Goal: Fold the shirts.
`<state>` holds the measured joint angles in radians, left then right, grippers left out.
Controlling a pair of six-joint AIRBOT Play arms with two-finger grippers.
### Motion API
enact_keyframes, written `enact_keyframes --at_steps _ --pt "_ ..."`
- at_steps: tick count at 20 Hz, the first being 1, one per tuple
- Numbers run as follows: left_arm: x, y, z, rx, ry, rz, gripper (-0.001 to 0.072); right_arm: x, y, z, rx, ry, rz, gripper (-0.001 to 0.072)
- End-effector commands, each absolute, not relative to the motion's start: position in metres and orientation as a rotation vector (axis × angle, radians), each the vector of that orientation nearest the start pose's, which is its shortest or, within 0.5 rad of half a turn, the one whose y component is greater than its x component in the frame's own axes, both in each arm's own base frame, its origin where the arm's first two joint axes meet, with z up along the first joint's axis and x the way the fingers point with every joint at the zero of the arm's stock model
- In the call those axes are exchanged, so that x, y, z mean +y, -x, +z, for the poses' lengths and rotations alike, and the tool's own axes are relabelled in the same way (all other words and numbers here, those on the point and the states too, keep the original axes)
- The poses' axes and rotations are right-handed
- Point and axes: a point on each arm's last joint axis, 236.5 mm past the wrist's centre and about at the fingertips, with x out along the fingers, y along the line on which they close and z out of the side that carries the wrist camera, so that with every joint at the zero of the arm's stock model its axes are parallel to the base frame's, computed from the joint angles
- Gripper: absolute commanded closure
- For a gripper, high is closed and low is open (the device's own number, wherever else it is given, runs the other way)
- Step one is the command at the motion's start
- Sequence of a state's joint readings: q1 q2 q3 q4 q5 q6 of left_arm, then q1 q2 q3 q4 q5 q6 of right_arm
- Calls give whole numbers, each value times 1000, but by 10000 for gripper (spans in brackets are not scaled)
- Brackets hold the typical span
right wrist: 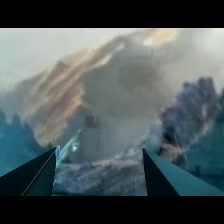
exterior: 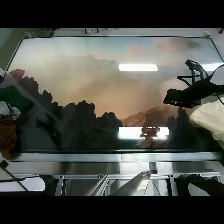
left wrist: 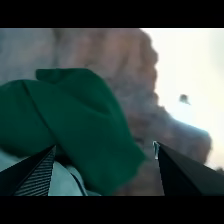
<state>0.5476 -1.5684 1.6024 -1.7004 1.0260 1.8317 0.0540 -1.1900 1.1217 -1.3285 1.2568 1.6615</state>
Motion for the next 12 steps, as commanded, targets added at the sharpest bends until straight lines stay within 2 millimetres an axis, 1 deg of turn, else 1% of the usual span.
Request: enact_keyframes --at_steps 1,2,5,6,8,9,10,11,12 --pt "302 -471 10 1061 96 375 -9 83 -364 33 1256 -315 151 116" --pt "311 -472 -5 1100 76 384 -9 85 -367 34 1242 -327 156 116" --pt "312 -475 -41 1180 105 365 -7 88 -375 34 1216 -345 159 116" --pt "310 -474 -52 1208 127 361 -7 88 -378 33 1209 -346 157 116" --pt "299 -473 -70 1257 148 336 -5 87 -380 30 1210 -348 154 117" --pt "291 -472 -75 1279 148 320 37 87 -380 27 1217 -349 152 117" --pt "282 -472 -78 1302 147 303 235 87 -381 24 1226 -349 151 117" --pt "273 -473 -77 1318 141 286 679 88 -381 21 1233 -350 149 117" --pt "263 -476 -72 1319 130 269 690 88 -381 19 1240 -350 148 117"
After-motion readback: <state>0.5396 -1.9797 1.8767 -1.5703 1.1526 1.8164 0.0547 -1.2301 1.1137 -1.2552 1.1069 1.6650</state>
